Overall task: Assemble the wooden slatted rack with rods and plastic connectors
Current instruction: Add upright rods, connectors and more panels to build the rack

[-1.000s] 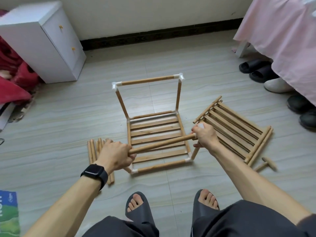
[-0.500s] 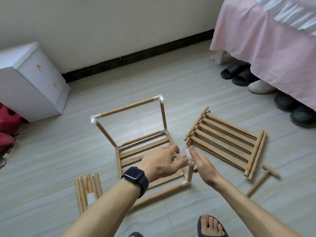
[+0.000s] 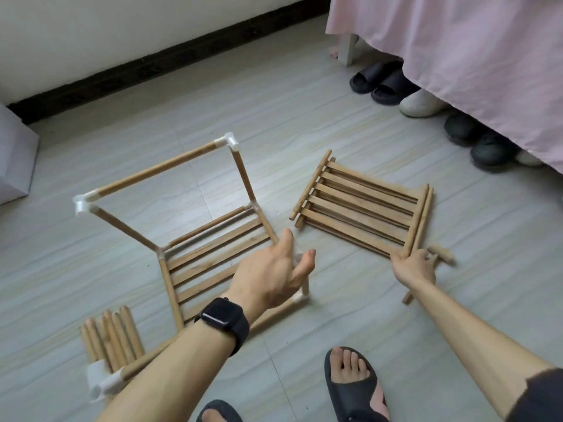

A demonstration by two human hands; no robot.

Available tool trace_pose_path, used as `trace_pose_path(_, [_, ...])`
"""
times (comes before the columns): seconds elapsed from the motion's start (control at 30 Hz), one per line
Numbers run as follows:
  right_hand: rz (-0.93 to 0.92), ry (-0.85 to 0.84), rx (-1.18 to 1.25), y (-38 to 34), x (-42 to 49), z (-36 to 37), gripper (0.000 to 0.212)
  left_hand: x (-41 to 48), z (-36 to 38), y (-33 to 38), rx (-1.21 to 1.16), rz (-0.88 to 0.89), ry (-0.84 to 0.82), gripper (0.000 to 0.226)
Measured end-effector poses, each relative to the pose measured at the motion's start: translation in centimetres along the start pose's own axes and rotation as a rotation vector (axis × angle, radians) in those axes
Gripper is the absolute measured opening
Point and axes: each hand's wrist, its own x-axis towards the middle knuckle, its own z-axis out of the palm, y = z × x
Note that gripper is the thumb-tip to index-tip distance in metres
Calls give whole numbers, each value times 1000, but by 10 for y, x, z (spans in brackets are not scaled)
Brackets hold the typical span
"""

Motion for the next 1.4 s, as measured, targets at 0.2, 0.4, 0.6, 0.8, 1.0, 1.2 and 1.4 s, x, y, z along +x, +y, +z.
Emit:
trace_pose_path(0.2, [-73, -18, -298, 5, 26, -1, 75, -3, 12, -1, -8, -11, 7, 51])
trace_pose_path(0.4, [-55, -22, -447, -15, 25, -11, 72, 7, 5, -7, -38, -36, -15, 52])
trace_pose_path(0.6, [-85, -49, -430, -17, 30, -16, 82, 6, 8, -6, -46, -42, -26, 56])
trace_pose_path(0.8, [66, -57, -209, -15, 35, -11, 87, 4, 4, -2, -33, -69, -21, 49])
trace_pose_path(1.0, [202, -191, 450, -24, 22, -19, 19, 4, 4, 0, 9, -49, 44, 47])
trace_pose_path(1.2, [106, -127, 907, -63, -34, -75, 20, 2, 4, 1, 94, -50, 72, 48])
trace_pose_path(1.4, [-206, -53, 947, -77, -99, -133, 26, -10, -38, -2, 260, 29, -19, 65])
